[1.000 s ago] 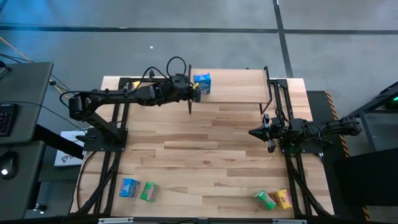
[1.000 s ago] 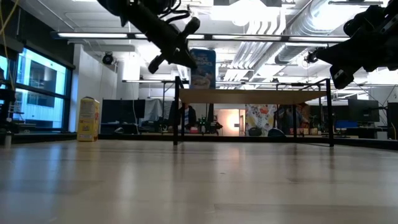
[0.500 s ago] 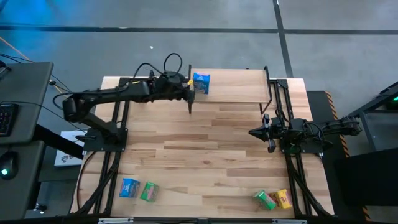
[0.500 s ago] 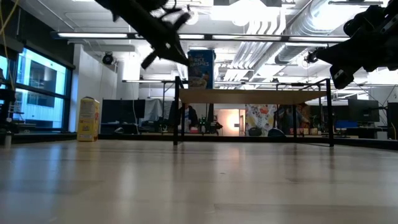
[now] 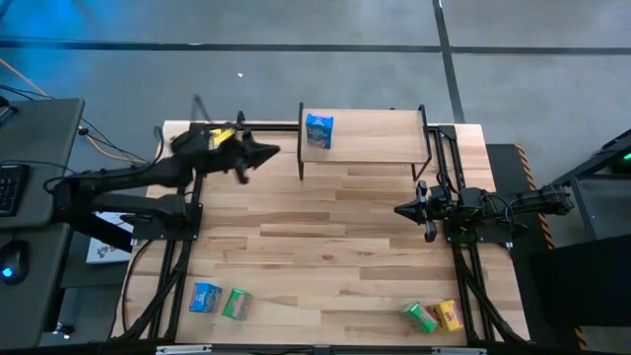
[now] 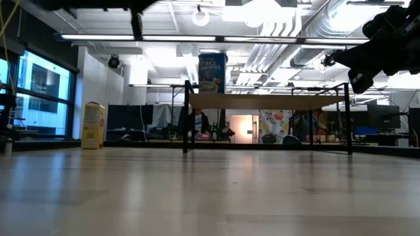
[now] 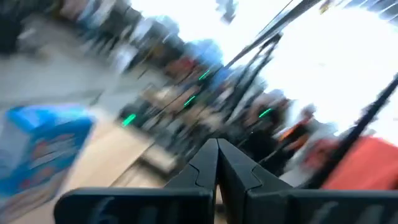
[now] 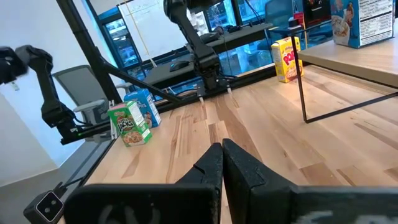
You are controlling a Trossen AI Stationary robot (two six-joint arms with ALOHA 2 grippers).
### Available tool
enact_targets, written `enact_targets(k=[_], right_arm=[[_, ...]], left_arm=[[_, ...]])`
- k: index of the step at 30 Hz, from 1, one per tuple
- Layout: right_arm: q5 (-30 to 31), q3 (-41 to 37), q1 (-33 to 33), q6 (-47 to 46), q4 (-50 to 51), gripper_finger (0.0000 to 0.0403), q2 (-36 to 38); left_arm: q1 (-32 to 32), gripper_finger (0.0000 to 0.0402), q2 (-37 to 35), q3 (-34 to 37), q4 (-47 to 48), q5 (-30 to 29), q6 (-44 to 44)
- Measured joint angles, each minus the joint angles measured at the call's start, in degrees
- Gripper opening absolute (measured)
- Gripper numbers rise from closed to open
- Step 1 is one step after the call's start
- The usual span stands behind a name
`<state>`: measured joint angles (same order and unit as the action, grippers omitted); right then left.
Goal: Stack cereal on shelf
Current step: Put the top blue cereal box on the shelf
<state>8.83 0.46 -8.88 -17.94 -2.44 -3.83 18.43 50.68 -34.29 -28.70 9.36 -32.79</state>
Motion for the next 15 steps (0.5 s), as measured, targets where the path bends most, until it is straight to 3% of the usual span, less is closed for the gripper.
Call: enact_targets(k=[3, 5, 9, 11, 13, 15], right_arm=[[3.7, 0.0, 0.0, 1.3, -1.6, 0.0000, 0.0], [8.4, 0.0, 0.0, -3.0, -8.1, 0.0000, 0.0], [26.6, 0.0, 0.0, -15.2, -29.1, 0.0000, -0.2], [32.1, 0.0, 0.2, -15.6, -35.3, 0.0000, -0.6], [30.9, 0.2, 1.0, -15.1, -37.9, 0.0000, -2.2], [25.6, 2.3, 2.1, -18.6, -37.9, 0.0000, -6.0]], left_arm=[[-0.2, 0.0000, -4.2, 6.0, -7.9, 0.0, -2.5], [-0.2, 0.0000, -6.7, 8.1, -8.5, -0.5, -3.5], [-0.6, 0.0000, -9.6, 9.2, -7.6, -1.1, -3.6], [-0.7, 0.0000, -10.2, 9.2, -7.6, -1.3, -3.6], [-0.7, 0.0000, -10.5, 9.1, -7.7, -1.4, -3.5], [-0.6, 0.0000, -10.6, 9.1, -7.6, -1.5, -3.0]])
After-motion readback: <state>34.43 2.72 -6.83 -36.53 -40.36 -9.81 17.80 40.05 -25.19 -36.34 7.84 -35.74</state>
